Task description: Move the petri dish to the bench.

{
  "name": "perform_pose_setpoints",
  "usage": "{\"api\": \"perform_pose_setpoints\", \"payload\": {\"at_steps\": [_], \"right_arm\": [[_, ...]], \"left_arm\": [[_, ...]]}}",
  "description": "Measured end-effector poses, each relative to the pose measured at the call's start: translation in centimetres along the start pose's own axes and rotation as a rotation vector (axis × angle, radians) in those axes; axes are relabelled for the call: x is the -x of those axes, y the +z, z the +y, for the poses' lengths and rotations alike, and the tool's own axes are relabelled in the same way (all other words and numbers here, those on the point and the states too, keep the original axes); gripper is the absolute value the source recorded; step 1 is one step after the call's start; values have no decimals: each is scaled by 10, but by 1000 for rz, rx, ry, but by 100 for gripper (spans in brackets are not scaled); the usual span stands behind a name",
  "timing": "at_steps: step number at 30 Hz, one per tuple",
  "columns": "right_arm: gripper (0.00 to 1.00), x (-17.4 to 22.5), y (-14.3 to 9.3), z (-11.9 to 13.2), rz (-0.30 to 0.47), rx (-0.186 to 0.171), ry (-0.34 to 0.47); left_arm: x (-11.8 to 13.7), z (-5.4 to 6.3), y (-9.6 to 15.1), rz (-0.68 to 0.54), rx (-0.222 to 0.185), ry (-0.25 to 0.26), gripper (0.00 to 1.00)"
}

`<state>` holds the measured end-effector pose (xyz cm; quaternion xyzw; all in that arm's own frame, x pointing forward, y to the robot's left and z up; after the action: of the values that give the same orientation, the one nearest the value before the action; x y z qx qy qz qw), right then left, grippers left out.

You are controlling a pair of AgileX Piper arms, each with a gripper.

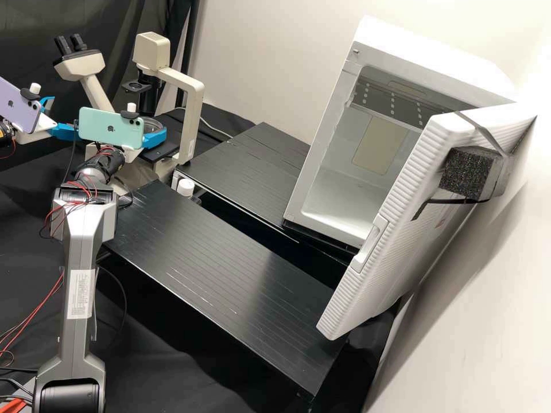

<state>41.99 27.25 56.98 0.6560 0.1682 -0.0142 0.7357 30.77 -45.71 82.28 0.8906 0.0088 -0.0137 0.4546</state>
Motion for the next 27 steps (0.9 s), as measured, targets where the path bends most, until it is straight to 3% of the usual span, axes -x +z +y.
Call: {"api": "perform_pose_setpoints", "payload": {"at_steps": [10,15,19,27], "right_arm": [[0,14,3,8,0,-17,-19],[0,34,1,26,20,-38,-8],[0,48,-1,39,28,-78,11],[0,69,0,54,57,-52,63]], "left_arm": [[0,0,0,0,0,0,100],[0,0,0,0,0,0,100],[0,0,0,0,0,0,100],[0,0,0,0,0,0,100]]}}
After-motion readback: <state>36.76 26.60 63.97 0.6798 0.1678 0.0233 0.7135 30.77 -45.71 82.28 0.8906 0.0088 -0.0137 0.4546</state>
